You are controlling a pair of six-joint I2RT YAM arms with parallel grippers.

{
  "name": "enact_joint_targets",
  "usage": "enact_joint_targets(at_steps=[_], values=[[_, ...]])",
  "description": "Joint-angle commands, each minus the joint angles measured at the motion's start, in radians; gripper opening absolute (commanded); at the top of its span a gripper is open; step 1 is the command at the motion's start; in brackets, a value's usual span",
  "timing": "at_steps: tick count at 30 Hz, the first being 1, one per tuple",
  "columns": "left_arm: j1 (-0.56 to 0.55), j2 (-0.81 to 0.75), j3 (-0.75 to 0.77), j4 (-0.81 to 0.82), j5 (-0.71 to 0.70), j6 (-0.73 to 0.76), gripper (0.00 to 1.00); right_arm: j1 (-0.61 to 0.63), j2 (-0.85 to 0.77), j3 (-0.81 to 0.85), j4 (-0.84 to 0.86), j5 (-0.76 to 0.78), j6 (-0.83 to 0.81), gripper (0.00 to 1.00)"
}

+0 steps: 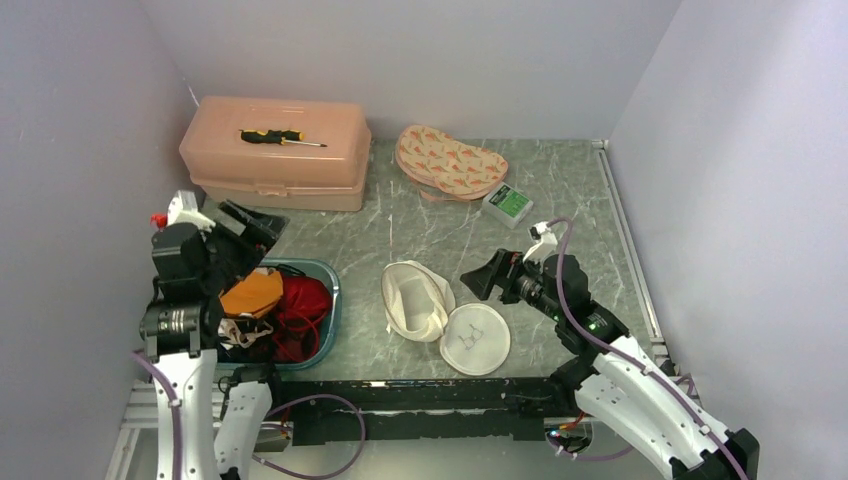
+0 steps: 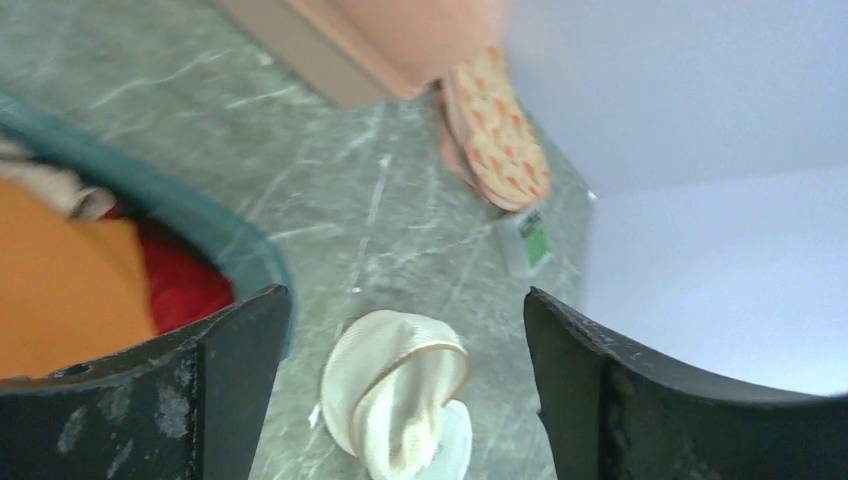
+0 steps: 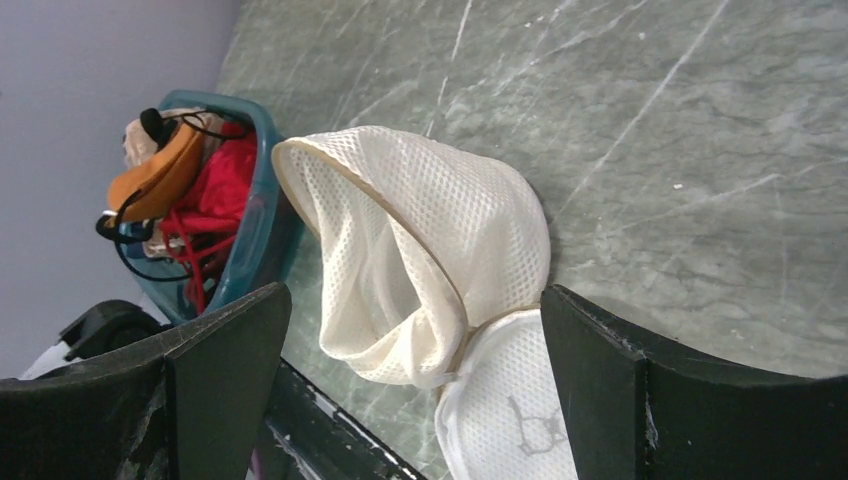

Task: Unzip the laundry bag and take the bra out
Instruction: Adjust the laundry bag at the center of the board.

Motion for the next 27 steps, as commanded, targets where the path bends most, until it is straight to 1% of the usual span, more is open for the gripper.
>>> enact_joint_targets(at_steps=[1, 2, 3, 4, 6, 8, 9, 11, 13, 16, 19, 21, 24, 27], values=[[-0.063, 0.088, 0.034, 0.155, 0.195, 0.071, 0.94, -0.002, 0.001, 0.008, -0.013, 0.015, -0.071, 0.99], [-0.117, 0.108, 0.029, 0.172, 0.181, 0.078, 0.94, -0.002, 0.011, -0.001, 0.005, -0.011, -0.08, 0.98], [-0.194, 0.134, 0.028, 0.184, 0.146, 0.089, 0.94, -0.002, 0.026, -0.011, 0.023, -0.036, -0.089, 0.97], [-0.305, 0.171, 0.028, 0.199, 0.082, 0.099, 0.94, -0.002, 0.047, -0.019, 0.049, -0.056, -0.094, 0.96], [-0.555, 0.269, 0.053, 0.218, -0.09, 0.129, 0.94, -0.001, 0.091, -0.03, 0.087, -0.085, -0.094, 0.95], [-0.777, 0.415, 0.129, 0.191, -0.276, 0.153, 0.94, -0.001, 0.132, -0.039, 0.132, -0.113, -0.094, 0.94], [-0.822, 0.462, 0.161, 0.169, -0.33, 0.158, 0.94, 0.001, 0.149, -0.044, 0.162, -0.128, -0.095, 0.94], [-0.844, 0.521, 0.175, 0.154, -0.361, 0.17, 0.94, 0.011, 0.187, -0.051, 0.216, -0.155, -0.098, 0.92], [-0.845, 0.542, 0.145, 0.173, -0.367, 0.171, 0.92, 0.042, 0.243, -0.042, 0.249, -0.154, -0.111, 0.91], [-0.845, 0.558, 0.071, 0.205, -0.364, 0.148, 0.87, 0.11, 0.331, -0.021, 0.264, -0.081, -0.124, 0.89], [-0.845, 0.549, -0.033, 0.265, -0.351, 0.111, 0.83, 0.137, 0.396, -0.025, 0.303, -0.04, -0.112, 0.87], [-0.845, 0.543, -0.093, 0.312, -0.332, 0.087, 0.82, 0.142, 0.449, -0.02, 0.317, -0.039, -0.11, 0.83], [-0.845, 0.558, -0.159, 0.392, -0.26, 0.063, 0.8, 0.154, 0.509, -0.014, 0.341, -0.031, -0.104, 0.77], [-0.845, 0.593, -0.191, 0.443, -0.224, 0.051, 0.76, 0.158, 0.547, -0.008, 0.351, -0.024, -0.098, 0.66]])
